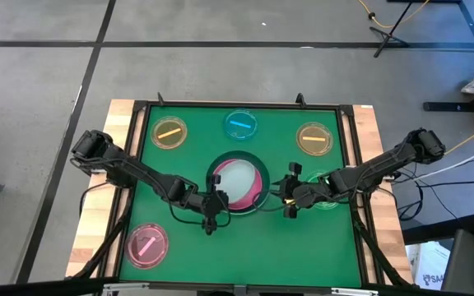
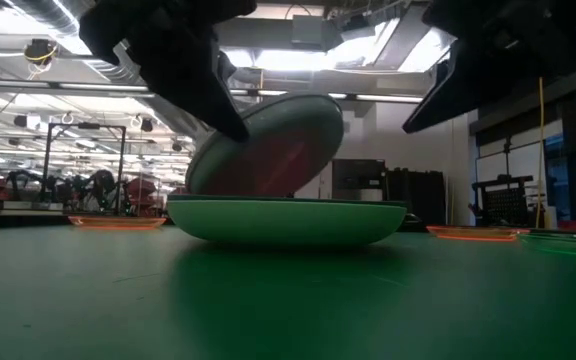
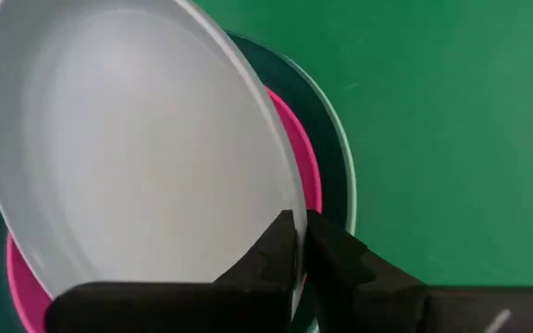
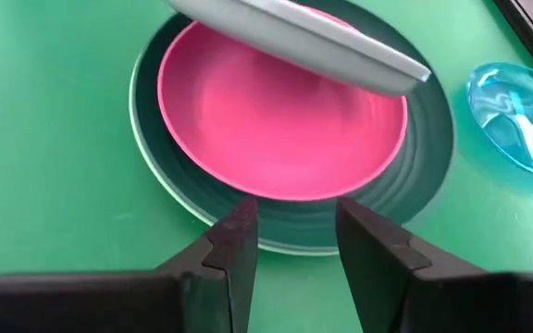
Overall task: Stack plastic plates
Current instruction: Stack the gray plate on top of the pink plate, then stack the green transparent plate on top of the gray plate
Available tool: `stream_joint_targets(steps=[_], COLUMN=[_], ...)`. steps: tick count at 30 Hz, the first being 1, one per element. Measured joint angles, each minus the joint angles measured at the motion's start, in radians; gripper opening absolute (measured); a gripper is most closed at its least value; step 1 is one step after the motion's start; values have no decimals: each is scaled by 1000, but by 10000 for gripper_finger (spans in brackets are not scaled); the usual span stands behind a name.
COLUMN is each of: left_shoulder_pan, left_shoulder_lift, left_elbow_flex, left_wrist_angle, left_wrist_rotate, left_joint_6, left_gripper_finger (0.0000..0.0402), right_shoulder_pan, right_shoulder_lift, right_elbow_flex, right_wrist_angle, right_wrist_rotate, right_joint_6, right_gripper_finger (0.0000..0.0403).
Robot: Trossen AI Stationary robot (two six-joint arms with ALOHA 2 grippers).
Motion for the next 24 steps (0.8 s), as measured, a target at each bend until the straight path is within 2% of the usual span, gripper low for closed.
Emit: stream_joint_targets(steps=[7,12,18,24], left_shoulder_pan=[6,6,-19,-56], left_shoulder_lift=[0,-12,-73,-84], left_elbow_flex=[0,0,0,0], left_wrist_angle=[0,-9,-5,0], left_wrist_rotate=[-2,56,51,3], left_joint_6=[-53,-59,-47,-20], left_gripper_finger=[73,109,112,111], right_shoulder_pan=[0,0,1,2], right_shoulder_lift=[0,0,0,0], right_elbow_flex=[-5,-5,50,83], right_wrist_angle=[-11,-38,-253,-462], right_wrist_rotate=[-36,-37,-91,-207], right_joint_6=[25,48,86,226], right_gripper_finger=[142,189,248,256])
